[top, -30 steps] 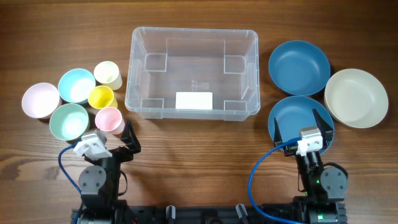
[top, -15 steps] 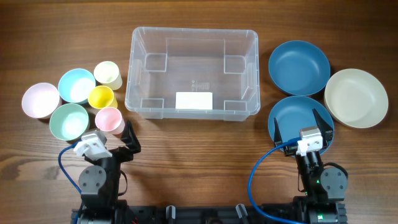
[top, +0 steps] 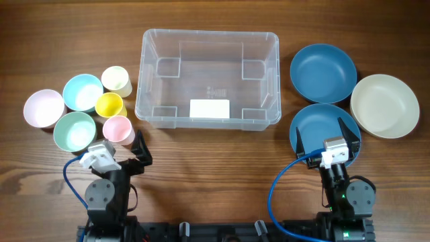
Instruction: Pack container
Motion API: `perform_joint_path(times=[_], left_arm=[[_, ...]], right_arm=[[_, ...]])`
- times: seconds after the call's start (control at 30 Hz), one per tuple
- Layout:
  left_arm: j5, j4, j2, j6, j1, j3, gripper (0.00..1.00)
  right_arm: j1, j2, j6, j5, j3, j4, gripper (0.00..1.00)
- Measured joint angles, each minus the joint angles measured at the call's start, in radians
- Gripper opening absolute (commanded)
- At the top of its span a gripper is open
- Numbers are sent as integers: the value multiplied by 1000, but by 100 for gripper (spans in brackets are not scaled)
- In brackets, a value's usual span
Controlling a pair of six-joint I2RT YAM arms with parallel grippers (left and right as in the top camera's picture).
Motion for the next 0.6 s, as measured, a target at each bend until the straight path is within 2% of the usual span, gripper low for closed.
perform_joint_path(times=[0.37,0.43,0.5,0.6], left_arm=[[313,72,0,-24,0,0,100],[327,55,0,-29,0,4,99],[285,-28,9,-47,0,42,99],[108,-221,97,-100,0,223,100]], right_arm=[[0,0,0,0,0,0,100],[0,0,0,0,0,0,100],[0,0,0,0,0,0,100],[0,0,0,0,0,0,100]])
